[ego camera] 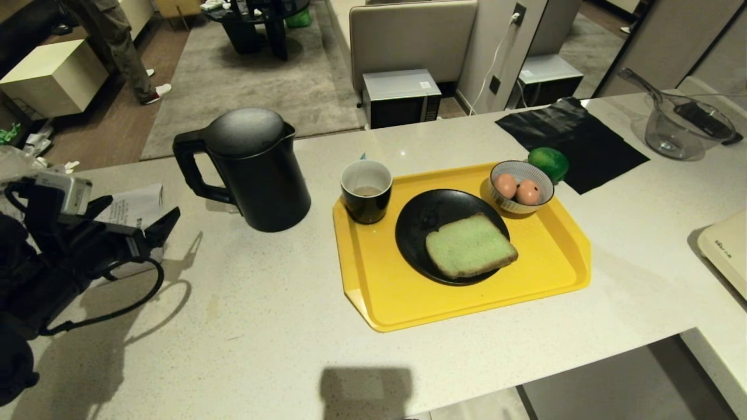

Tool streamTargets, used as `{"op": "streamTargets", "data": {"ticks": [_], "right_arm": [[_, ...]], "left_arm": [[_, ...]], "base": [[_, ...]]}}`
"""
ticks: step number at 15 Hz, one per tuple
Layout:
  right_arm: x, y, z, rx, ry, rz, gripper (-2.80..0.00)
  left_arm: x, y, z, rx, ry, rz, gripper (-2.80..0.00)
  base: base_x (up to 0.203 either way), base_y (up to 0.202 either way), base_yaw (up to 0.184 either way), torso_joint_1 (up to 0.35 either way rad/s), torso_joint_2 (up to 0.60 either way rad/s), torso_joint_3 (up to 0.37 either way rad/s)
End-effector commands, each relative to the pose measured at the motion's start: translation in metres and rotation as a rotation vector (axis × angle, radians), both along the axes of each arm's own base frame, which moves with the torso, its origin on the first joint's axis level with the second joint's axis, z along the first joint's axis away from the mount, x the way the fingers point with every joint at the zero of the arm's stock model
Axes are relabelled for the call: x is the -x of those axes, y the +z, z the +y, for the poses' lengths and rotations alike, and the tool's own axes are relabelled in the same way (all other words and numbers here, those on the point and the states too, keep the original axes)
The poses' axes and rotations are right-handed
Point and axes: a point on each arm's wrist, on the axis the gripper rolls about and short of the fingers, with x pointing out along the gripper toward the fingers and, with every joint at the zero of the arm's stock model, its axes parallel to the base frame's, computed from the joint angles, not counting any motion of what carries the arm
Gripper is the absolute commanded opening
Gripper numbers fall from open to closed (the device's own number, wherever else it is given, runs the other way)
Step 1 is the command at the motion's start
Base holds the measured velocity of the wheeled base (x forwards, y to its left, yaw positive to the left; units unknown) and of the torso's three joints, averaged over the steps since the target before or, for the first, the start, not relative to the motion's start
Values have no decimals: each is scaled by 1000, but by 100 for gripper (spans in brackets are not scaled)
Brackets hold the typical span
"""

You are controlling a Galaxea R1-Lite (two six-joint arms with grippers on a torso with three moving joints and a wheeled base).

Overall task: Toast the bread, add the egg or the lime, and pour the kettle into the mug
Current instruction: Pick up the kettle

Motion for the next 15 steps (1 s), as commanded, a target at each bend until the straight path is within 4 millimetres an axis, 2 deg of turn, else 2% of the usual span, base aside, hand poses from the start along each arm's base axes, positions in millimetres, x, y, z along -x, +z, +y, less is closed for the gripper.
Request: {"op": "streamTargets", "data": {"ticks": [1,4,10,15], "right_arm": [[-2,-7,0,1,0,28,-280],[-2,-7,0,1,0,26,-280],[-2,-7,0,2,0,27,-280],[-2,-7,0,1,0,27,-280]], "left_arm": [[-13,-4,1,44,-8,-7,0],[-28,4,0,43,-27,-51,0],[-45,-1,-24,46,-120,-44,0],[-51,-11,-31,85,-147,-10,0]], "base": [[0,0,0,0,0,0],[0,0,0,0,0,0],[0,0,0,0,0,0],[0,0,0,0,0,0]]}}
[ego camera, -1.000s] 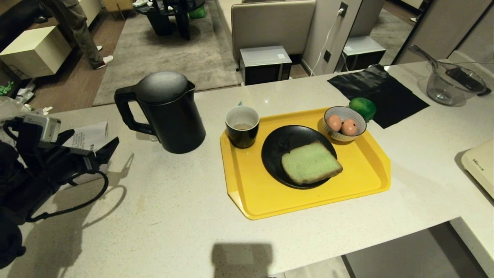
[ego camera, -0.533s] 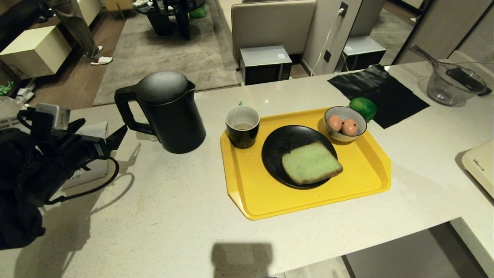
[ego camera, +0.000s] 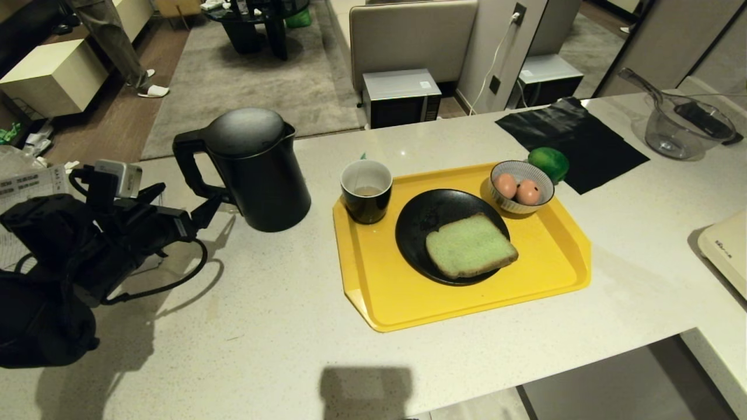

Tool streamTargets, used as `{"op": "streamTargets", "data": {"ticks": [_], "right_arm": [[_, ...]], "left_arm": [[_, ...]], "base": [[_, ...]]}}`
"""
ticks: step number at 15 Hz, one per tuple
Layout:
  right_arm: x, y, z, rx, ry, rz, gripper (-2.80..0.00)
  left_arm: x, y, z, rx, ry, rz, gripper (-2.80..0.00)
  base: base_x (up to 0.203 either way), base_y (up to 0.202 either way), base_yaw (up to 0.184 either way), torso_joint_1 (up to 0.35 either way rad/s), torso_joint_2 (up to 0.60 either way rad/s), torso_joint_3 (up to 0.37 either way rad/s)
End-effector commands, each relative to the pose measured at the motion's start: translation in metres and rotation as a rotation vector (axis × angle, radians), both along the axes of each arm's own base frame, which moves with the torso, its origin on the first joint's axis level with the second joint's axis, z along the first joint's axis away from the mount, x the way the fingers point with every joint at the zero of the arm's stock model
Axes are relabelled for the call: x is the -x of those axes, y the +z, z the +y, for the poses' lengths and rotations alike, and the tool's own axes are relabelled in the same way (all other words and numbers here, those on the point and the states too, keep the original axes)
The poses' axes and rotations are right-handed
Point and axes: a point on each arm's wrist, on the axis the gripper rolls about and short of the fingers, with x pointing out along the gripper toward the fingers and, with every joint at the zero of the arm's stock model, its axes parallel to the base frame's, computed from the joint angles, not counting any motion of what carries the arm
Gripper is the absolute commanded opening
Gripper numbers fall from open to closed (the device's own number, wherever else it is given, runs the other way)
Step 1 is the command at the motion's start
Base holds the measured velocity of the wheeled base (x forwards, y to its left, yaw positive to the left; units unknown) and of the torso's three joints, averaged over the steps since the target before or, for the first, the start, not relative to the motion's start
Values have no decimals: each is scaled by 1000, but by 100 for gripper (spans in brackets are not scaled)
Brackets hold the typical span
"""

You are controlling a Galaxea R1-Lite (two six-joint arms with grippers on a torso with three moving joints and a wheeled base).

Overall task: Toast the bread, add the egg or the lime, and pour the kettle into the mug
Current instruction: Pick up the kettle

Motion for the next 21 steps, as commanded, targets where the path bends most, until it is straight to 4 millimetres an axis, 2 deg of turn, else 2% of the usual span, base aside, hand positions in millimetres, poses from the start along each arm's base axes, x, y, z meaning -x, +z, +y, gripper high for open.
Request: {"op": "streamTargets", "data": {"ticks": [1,5,11,17,21], "right_arm": [[-2,-7,0,1,1,24,-280],[-2,-7,0,1,1,25,-280],[-2,-7,0,1,1,27,-280],[-2,-7,0,1,1,26,-280],[-2,-7,0,1,1,25,-280]], "left_arm": [[-3,-6,-1,2,-5,12,0],[-6,-5,-1,8,-34,9,0],[-18,13,0,9,-47,-68,0],[-43,15,4,15,-125,-101,0],[-46,15,5,-1,-162,-106,0]], "base": [[0,0,0,0,0,0],[0,0,0,0,0,0],[0,0,0,0,0,0],[0,0,0,0,0,0],[0,0,0,0,0,0]]}}
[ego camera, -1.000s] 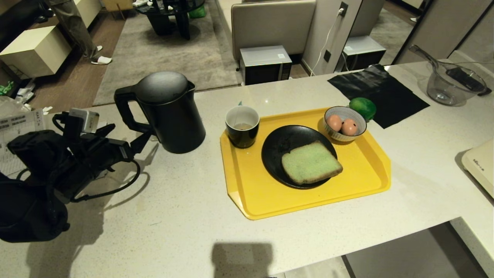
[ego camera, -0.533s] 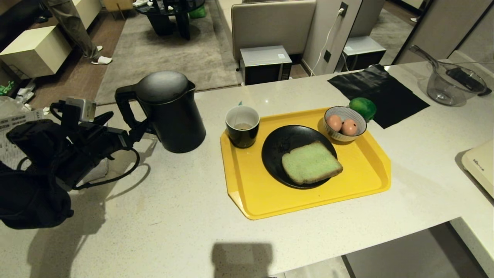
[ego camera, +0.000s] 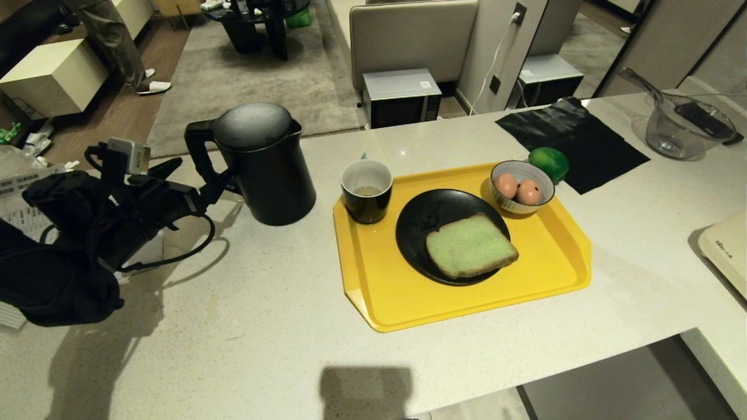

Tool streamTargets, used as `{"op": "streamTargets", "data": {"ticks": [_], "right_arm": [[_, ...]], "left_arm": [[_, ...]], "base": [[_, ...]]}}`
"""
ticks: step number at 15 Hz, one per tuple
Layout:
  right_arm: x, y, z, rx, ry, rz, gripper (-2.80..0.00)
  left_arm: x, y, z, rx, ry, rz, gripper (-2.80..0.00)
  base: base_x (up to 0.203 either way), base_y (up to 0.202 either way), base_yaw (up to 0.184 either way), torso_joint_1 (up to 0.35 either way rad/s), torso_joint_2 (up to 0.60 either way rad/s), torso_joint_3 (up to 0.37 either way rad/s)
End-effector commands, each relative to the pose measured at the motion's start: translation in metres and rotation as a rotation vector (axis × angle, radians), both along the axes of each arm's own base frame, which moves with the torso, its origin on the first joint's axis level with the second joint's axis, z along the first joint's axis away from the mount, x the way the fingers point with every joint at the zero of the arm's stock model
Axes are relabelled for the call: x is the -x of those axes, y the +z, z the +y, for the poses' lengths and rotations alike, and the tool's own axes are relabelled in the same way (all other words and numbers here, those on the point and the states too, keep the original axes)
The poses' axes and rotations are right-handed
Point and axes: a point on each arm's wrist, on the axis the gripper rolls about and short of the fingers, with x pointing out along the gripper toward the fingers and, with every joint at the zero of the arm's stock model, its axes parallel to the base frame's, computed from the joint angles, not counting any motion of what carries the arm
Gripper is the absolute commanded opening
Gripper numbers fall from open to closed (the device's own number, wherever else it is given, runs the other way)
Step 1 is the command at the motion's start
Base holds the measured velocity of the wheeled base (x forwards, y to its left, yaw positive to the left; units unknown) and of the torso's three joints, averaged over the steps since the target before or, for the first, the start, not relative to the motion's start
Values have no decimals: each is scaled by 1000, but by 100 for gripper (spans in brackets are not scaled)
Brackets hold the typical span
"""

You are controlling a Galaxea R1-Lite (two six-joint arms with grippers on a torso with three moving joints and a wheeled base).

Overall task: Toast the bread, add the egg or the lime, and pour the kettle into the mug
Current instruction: Pick up the kettle

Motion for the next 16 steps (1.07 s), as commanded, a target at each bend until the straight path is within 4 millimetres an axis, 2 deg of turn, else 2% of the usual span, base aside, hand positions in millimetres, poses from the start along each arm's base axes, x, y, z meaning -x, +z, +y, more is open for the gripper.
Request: {"op": "streamTargets", "data": {"ticks": [1,8,12,16], "right_arm": [[-2,-7,0,1,1,26,-280],[-2,-7,0,2,1,27,-280],[-2,-7,0,1,1,25,-280],[-2,-7,0,1,1,27,-280]], "left_arm": [[-1,-1,0,-17,-36,-8,0],[7,6,6,-21,-26,-54,0],[3,-1,16,-11,-7,-32,0],[-10,-4,23,11,-26,-35,0]], "base": [[0,0,0,0,0,0],[0,0,0,0,0,0],[0,0,0,0,0,0],[0,0,0,0,0,0]]}}
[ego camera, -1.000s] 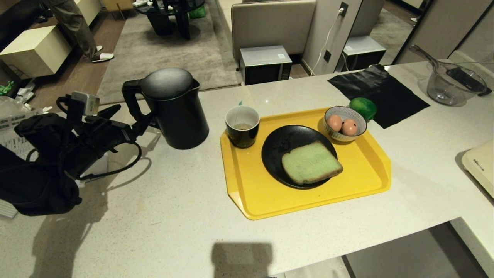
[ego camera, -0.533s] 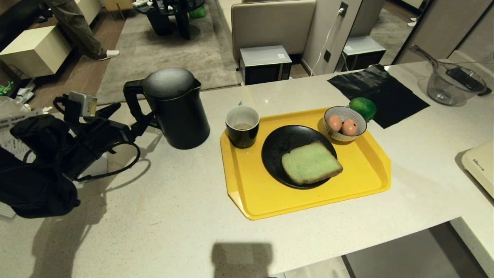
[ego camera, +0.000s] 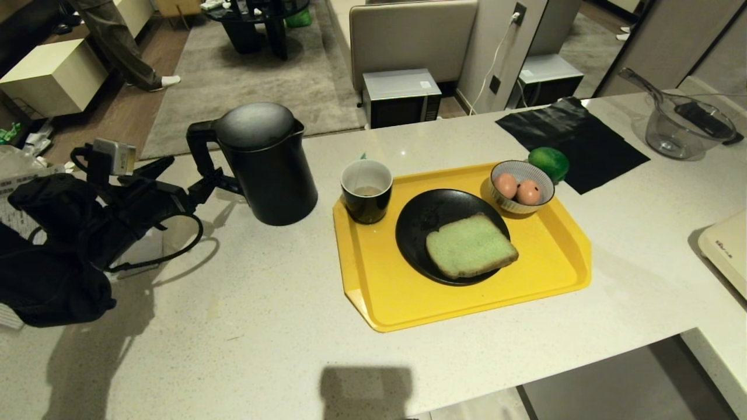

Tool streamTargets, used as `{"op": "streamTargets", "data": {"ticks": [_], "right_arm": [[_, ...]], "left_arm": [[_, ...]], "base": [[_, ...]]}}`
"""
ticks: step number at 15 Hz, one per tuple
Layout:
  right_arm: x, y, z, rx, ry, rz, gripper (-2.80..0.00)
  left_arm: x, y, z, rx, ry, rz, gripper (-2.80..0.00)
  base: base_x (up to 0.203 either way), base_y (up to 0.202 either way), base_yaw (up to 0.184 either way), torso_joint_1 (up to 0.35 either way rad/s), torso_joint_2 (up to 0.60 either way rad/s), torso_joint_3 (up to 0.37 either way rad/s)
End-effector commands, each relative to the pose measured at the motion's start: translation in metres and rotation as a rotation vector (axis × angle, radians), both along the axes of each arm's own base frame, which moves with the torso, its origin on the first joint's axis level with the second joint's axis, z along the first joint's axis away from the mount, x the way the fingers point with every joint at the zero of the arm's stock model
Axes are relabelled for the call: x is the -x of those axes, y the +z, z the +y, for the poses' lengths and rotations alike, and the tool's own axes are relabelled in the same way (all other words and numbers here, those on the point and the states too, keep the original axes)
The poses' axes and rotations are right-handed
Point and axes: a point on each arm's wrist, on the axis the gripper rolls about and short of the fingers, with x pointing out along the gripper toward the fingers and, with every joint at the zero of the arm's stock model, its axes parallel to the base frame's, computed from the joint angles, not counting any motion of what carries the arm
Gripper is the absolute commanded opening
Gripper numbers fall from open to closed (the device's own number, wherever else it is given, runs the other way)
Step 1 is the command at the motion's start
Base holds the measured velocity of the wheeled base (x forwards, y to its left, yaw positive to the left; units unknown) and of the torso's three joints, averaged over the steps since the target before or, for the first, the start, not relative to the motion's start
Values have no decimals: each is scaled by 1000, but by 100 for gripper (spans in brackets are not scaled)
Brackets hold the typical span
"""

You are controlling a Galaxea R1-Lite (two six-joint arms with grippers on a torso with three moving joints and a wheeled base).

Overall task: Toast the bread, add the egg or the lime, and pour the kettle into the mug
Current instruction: Pick up the kettle

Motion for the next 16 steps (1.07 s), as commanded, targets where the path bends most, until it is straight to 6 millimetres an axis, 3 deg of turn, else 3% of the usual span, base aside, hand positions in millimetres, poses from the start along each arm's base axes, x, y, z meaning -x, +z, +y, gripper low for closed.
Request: {"op": "streamTargets", "data": {"ticks": [1,16], "right_arm": [[-2,-7,0,0,1,28,-280],[-2,-7,0,0,1,25,-280]], "left_arm": [[-10,-2,2,-4,-4,-18,0],[-29,19,-13,-7,-51,-45,0]], "base": [[0,0,0,0,0,0],[0,0,0,0,0,0]]}}
